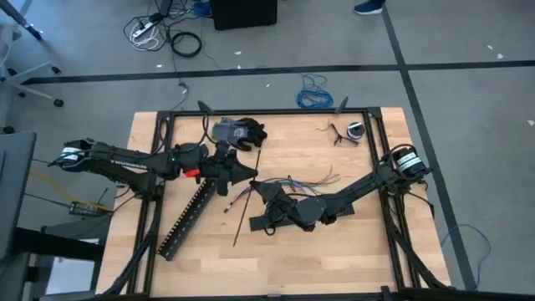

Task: Ziptie cables
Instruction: Wrap the other black zip tie on the cable wires

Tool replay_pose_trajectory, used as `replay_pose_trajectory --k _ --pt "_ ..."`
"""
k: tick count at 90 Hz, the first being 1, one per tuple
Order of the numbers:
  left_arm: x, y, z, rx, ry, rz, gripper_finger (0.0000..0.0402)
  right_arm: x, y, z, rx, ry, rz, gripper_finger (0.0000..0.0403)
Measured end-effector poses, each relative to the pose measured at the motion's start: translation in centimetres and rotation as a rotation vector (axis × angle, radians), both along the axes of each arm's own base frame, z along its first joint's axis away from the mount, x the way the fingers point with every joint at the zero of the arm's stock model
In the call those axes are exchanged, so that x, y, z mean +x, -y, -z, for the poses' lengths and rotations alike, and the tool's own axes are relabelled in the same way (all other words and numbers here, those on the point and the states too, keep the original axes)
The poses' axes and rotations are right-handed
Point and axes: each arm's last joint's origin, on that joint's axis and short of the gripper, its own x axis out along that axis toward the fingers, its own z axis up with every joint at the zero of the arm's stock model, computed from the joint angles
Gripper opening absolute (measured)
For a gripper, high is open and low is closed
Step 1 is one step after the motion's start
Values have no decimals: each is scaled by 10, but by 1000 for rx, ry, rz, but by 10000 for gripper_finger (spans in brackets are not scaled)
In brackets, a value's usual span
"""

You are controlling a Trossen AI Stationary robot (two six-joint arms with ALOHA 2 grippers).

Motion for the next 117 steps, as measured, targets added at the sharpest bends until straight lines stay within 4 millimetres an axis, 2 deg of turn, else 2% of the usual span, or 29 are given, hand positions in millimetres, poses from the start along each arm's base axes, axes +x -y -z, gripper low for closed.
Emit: replay_pose_trajectory --k 22,34,52,74,101,117 --pt "0 -7 0 25 2 -20 89 0 0 0 2 1 1 0" --pt "0 -11 0 32 3 -36 105 0 0 0 21 15 -1 0" --pt "2 -18 2 43 -6 -63 107 0 0 0 32 23 -3 0" --pt "16 -25 19 -43 -71 -16 107 0 -1 0 33 23 -12 0" --pt "19 -31 4 -55 -6 27 106 -1 -4 2 46 17 -10 0" --pt "19 -30 5 -54 -15 35 106 -1 -4 2 52 20 -7 0"
